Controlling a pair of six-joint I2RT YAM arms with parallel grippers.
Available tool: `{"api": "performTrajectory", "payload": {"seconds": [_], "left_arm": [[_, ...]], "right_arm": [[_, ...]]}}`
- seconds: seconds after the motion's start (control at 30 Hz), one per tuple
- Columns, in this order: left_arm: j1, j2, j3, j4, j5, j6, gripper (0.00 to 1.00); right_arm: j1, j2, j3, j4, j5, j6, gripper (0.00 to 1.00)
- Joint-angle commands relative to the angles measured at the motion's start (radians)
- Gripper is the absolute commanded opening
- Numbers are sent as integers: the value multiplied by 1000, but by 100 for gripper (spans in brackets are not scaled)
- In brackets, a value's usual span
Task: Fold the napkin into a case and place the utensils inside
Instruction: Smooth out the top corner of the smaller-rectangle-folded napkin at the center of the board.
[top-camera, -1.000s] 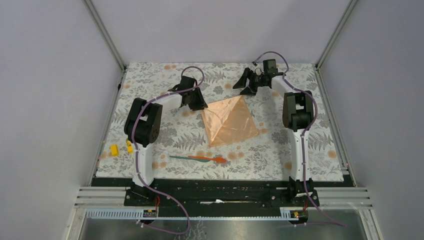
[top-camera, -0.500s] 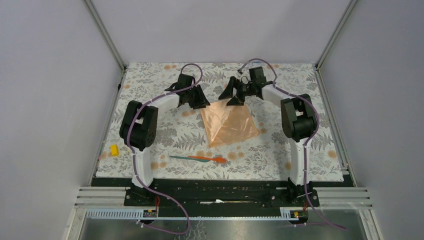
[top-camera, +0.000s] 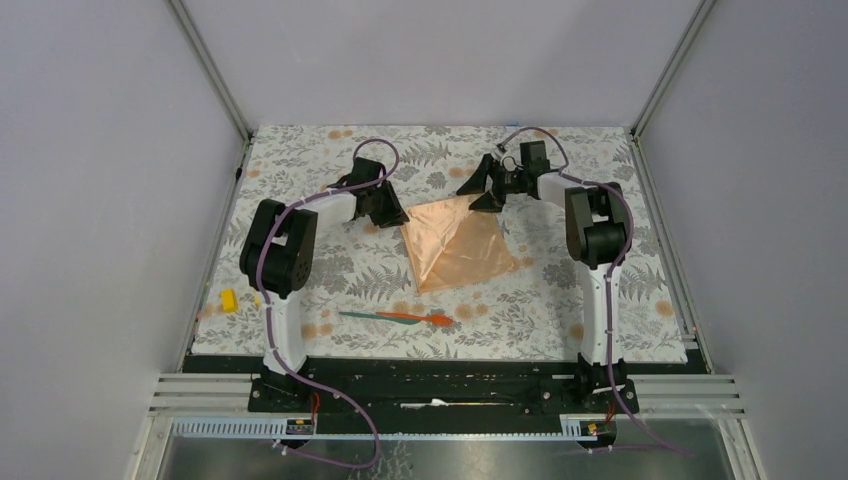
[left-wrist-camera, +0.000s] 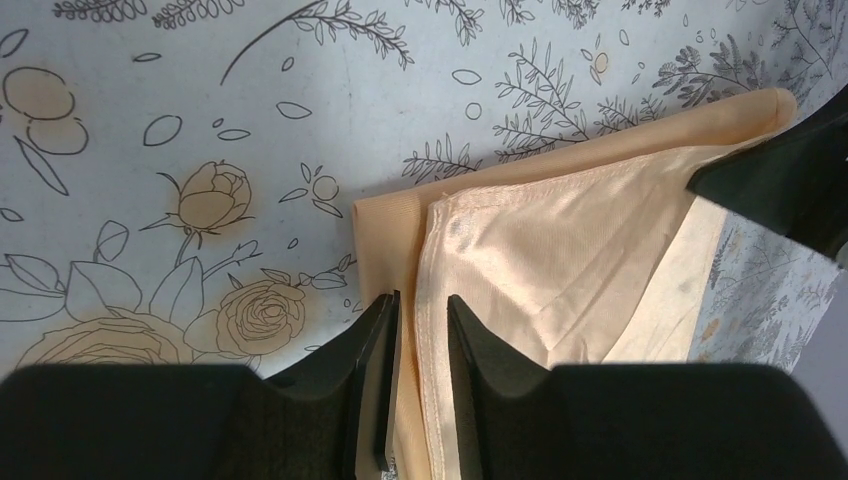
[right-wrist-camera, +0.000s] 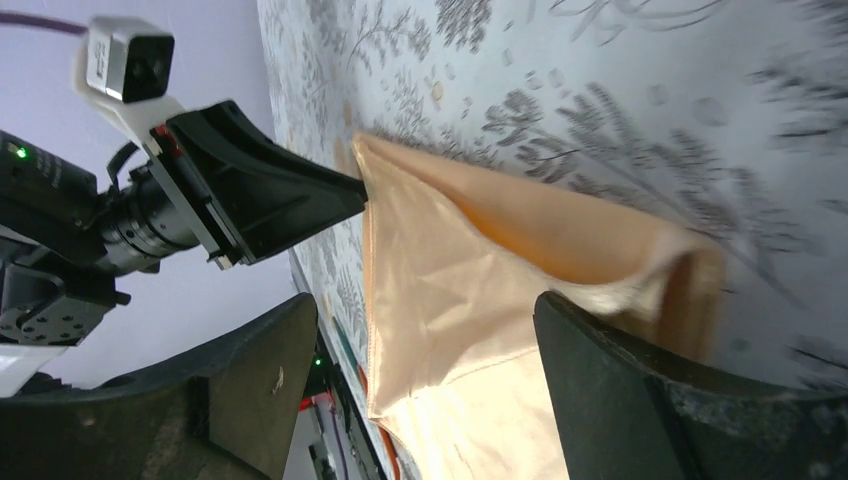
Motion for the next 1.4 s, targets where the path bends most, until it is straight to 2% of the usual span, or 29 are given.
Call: {"api": "performTrajectory", "payload": {"seconds": [0.0, 0.13, 0.23, 0.43, 0.57, 0.8, 1.13, 1.23, 1.37], "left_arm": [[2, -32, -25, -25, -44, 19, 30], [1, -73, 0, -13, 43, 9, 36], [0, -87, 25, -10, 55, 3, 37], [-4, -51, 103, -59, -47, 55, 30], [-9, -19, 120, -66, -104, 81, 32], [-9, 54, 167, -60, -87, 82, 27], [-12, 88, 182, -47, -73, 81, 27], [-13, 90, 189, -45, -67, 84, 22], [-13, 79, 211, -65, -79, 90, 8]], "right_arm": [[-16, -3, 57, -55, 11, -43, 87], [11, -87, 31, -42, 5, -29, 88], [37, -154, -17, -41, 31, -21, 89], [74, -236, -84, -41, 54, -31, 89], [74, -238, -84, -42, 51, -35, 88], [74, -218, -88, -36, 40, -41, 87], [76, -194, -94, 5, 24, -27, 86], [77, -197, -99, 9, 23, -25, 86], [84, -207, -108, 9, 25, -25, 86]]}}
